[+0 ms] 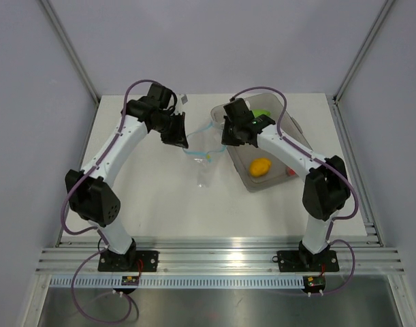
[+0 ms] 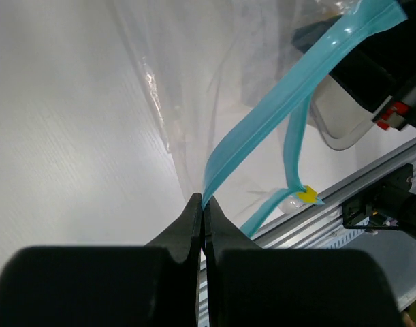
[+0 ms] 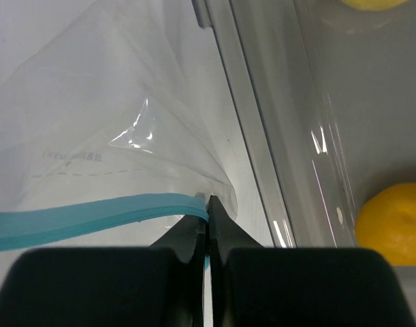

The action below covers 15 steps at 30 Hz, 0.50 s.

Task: Place the food in the zip-top bag and seal the zipper
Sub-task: Open the zipper of the food storage bag at the center of the board.

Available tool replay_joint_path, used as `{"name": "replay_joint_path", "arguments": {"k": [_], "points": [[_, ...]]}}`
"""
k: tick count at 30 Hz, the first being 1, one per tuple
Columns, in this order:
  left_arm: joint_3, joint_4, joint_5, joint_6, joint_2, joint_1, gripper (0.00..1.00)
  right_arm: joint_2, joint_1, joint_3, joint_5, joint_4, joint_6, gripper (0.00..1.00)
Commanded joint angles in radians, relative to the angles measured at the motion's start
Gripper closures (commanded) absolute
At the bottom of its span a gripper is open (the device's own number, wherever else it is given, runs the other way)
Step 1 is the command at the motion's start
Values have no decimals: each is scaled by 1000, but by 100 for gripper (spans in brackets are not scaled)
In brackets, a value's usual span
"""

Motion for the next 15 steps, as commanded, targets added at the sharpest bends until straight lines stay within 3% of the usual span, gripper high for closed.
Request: {"name": "replay_joint_path", "arguments": {"k": [1,6,8,10,15], "points": [[-19,91,45,-25,16,-14,100,-2,5,-10,4,24,-15,100],[-29,117,68,-51,37,-49,100,1,5,-10,3,28,-7,100],[-32,108,68,-67,59,-49,91,-4,5,-21,1,33,7,100],[-60,120,68,-80,59,-49,76,-16,5,-36,-5,56,25,100],[-101,175,67,-115,22,-49,71,-24,5,-67,-19,65,46,100]]}}
